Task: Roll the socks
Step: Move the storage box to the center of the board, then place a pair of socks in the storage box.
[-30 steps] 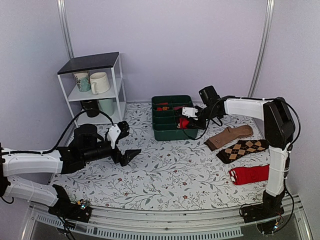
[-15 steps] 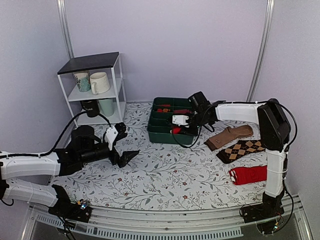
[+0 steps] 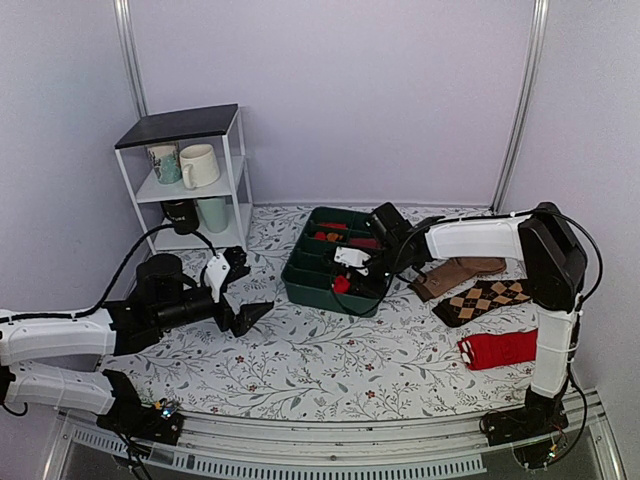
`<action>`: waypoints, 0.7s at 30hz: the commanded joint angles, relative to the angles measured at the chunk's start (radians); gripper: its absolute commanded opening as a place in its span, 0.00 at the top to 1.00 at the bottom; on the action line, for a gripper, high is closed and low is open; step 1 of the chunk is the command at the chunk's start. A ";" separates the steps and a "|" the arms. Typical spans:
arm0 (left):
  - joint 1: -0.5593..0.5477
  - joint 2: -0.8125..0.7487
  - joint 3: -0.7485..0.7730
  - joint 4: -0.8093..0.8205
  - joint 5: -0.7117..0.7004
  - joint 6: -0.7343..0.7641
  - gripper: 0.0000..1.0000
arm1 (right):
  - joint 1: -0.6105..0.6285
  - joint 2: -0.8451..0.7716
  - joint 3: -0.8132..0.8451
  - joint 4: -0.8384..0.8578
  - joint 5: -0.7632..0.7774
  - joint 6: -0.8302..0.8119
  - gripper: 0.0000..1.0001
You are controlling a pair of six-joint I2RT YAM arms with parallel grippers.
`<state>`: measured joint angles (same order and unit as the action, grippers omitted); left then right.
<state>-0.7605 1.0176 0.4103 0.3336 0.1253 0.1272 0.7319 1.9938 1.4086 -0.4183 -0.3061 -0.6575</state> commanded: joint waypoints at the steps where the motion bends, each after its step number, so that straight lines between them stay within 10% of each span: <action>1: 0.012 -0.016 0.004 -0.002 0.011 -0.005 0.03 | 0.017 0.091 -0.048 -0.102 0.006 0.190 0.92; 8: 0.013 -0.017 0.015 -0.025 0.006 0.008 0.03 | 0.017 0.206 -0.053 -0.107 0.116 0.291 0.91; 21: 0.013 -0.004 0.016 -0.032 0.006 -0.008 0.03 | 0.014 0.142 -0.014 -0.112 0.055 0.313 0.53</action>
<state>-0.7586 1.0088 0.4103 0.3145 0.1242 0.1234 0.7383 2.0357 1.4452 -0.4137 -0.2733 -0.3794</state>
